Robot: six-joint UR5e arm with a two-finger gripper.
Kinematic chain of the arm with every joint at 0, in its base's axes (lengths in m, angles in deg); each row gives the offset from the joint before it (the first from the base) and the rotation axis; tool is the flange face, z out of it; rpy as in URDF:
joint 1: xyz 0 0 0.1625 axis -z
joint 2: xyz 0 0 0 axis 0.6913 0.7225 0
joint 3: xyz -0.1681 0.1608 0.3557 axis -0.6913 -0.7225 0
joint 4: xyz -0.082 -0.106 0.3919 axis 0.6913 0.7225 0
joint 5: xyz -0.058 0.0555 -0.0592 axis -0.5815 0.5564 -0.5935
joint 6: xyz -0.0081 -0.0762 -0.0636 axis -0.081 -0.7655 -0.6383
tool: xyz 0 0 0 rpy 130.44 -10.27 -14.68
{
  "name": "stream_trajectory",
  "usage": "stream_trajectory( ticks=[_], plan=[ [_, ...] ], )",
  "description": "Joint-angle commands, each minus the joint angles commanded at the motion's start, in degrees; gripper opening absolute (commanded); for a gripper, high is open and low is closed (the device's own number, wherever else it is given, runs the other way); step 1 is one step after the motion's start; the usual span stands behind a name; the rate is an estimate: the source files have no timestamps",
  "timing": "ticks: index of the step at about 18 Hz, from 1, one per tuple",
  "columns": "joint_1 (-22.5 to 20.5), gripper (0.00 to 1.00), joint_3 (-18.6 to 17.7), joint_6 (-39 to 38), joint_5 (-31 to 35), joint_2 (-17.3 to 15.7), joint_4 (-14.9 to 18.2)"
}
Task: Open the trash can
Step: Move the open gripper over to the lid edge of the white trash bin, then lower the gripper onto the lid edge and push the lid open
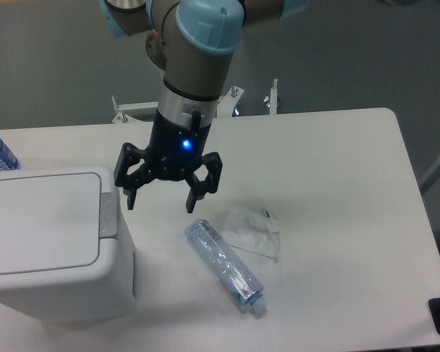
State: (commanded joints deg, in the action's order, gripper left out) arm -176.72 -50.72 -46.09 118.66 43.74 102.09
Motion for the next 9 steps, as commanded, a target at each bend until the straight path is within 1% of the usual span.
stream_trajectory(
  ticks=[2, 9],
  plan=[
    [0.7, 1.00, -0.2, -0.3, 0.0, 0.3, -1.4],
    [1.6, 1.00, -0.3, -1.1, 0.1, 0.4, -1.8]
  ],
)
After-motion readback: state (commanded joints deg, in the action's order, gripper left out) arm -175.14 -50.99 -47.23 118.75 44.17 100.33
